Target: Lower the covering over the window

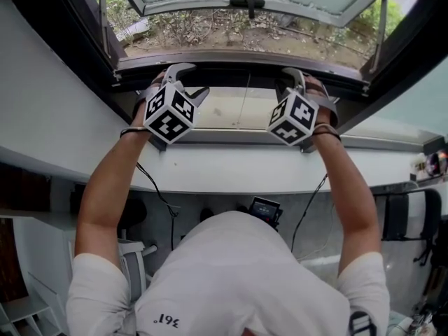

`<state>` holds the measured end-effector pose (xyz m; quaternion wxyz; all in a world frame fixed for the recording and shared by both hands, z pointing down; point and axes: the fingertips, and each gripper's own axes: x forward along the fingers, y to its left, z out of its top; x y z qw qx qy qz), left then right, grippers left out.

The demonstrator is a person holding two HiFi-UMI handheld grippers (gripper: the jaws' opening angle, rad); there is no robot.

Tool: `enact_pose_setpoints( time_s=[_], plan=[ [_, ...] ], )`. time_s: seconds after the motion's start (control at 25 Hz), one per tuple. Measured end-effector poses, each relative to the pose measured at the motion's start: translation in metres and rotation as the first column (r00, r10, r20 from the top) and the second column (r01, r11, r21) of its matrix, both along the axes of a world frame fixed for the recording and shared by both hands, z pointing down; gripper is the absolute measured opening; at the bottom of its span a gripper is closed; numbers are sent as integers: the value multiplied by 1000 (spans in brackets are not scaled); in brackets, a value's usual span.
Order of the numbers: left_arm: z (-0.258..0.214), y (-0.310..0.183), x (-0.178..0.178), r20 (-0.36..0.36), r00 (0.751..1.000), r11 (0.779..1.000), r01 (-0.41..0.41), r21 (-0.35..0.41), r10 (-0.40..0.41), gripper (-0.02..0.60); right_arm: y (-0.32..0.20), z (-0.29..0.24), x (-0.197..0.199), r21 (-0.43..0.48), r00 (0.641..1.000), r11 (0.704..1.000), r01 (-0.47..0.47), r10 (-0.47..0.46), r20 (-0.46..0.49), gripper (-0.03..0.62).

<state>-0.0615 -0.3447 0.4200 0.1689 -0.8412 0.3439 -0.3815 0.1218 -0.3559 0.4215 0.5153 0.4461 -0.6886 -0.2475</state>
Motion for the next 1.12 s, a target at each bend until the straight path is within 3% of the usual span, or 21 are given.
enact_pose_setpoints(
  time_s=[0.2, 0.48, 0.8, 1.12],
  plan=[
    [-28, 7, 5, -218, 975, 999, 47, -1, -46, 178, 7, -17, -1, 21, 995, 1000, -14, 12, 100, 110],
    [-66, 17, 2, -442, 891, 994, 112, -12, -106, 111, 16, -36, -2, 43, 978, 998, -37, 27, 209, 105],
    [-86, 31, 0, -583, 802, 990, 131, -43, -131, 101, 28, -57, -6, 54, 939, 997, -49, 28, 344, 92],
    [-91, 53, 6, -636, 762, 993, 108, -53, -117, 101, 40, -75, -13, 86, 885, 995, -58, 12, 465, 71]
  ],
)
